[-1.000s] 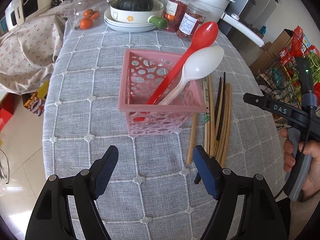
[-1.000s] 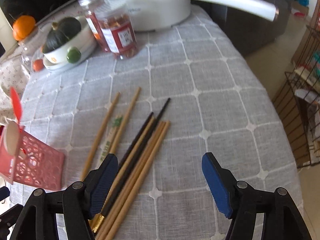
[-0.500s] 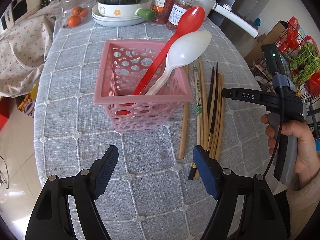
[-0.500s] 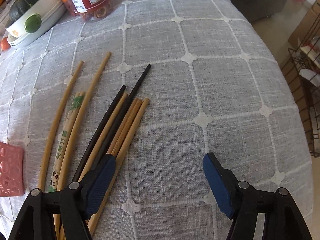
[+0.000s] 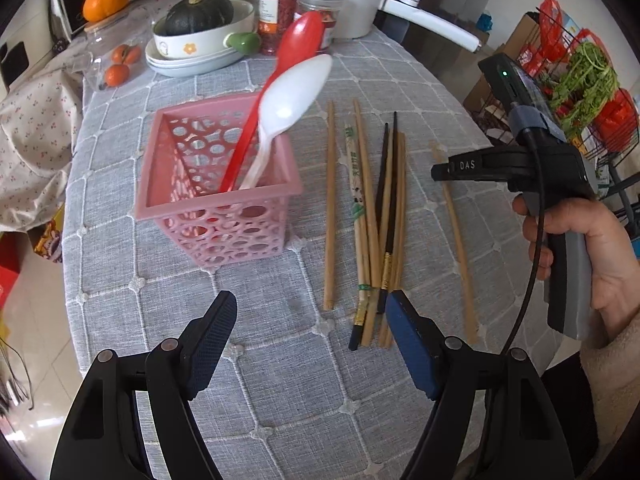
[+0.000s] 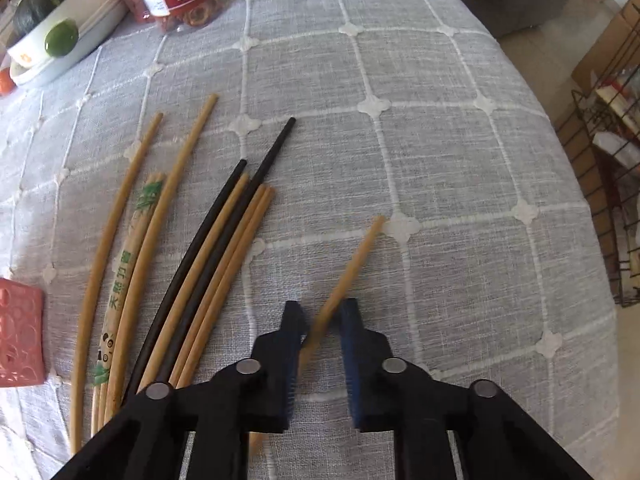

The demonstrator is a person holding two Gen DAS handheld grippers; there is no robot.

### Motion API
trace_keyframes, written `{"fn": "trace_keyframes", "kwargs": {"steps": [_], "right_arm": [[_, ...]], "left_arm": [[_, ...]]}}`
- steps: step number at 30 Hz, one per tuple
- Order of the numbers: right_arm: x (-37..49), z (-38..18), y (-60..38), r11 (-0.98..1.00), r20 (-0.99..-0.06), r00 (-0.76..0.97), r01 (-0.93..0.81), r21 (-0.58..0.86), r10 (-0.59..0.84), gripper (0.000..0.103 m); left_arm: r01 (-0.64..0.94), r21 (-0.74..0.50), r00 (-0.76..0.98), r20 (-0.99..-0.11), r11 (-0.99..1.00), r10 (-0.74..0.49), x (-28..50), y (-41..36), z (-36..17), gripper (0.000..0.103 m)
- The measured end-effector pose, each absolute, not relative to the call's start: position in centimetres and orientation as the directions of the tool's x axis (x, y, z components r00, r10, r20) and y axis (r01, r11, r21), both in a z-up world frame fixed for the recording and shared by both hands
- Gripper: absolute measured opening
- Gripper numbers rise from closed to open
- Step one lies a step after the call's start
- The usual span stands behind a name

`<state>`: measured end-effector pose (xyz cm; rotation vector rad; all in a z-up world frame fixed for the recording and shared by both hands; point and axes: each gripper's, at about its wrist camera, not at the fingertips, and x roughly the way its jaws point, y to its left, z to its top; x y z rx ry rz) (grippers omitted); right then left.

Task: Organize utensils
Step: 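Grasp a single wooden chopstick with the right tool, then grasp a pair of wooden chopsticks with the left tool while the right tool holds its chopstick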

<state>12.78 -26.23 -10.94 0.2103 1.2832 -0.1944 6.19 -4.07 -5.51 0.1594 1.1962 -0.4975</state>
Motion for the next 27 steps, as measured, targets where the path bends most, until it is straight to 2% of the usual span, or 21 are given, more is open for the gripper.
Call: {"fn": "trace_keyframes", "kwargs": {"steps": [1,6,11,13,19,22,27], "right_arm": [[12.7,-10.9,-26.9,0.96,-0.962,0.273,0.271,0.076,-0.001,0.006],[11.9,-10.0,-29.5,0.942,-0.954,0.291,0.292,0.163,0.075,0.005],[10.5,-8.3,-31.8,0.935,-0.937,0.333,0.287,0.207,0.105,0.005],[9.9,-7.7,-32.9,0.931,-0.93,0.348,0.286,0.228,0.121,0.005],[8.6,-6.7,-34.9,0.91,-0.912,0.374,0.297,0.288,0.167,0.005],[8.3,-6.6,-36.1,0.899,-0.906,0.38,0.305,0.314,0.188,0.005],[8.0,-6.5,-37.0,0.892,-0.898,0.385,0.299,0.34,0.214,0.005]], "left_arm": [[0.466,-0.138,0.27,-0.918,0.874,-0.289,5.9,-4.6,-5.4,0.079],[0.514,-0.124,0.267,-0.917,0.849,-0.295,4.6,-7.2,-5.2,0.076],[0.55,-0.134,0.237,-0.921,0.824,-0.308,4.9,-11.1,-5.3,0.054],[0.555,-0.148,0.219,-0.923,0.819,-0.315,5.8,-12.9,-5.6,0.04],[0.533,-0.113,0.213,-0.941,0.838,-0.262,10.7,-17.2,-7.7,0.02],[0.498,-0.122,0.193,-0.95,0.859,-0.246,13.0,-18.0,-8.9,0.012],[0.477,-0.111,0.157,-0.965,0.872,-0.21,14.9,-19.4,-10.3,0.008]]}}
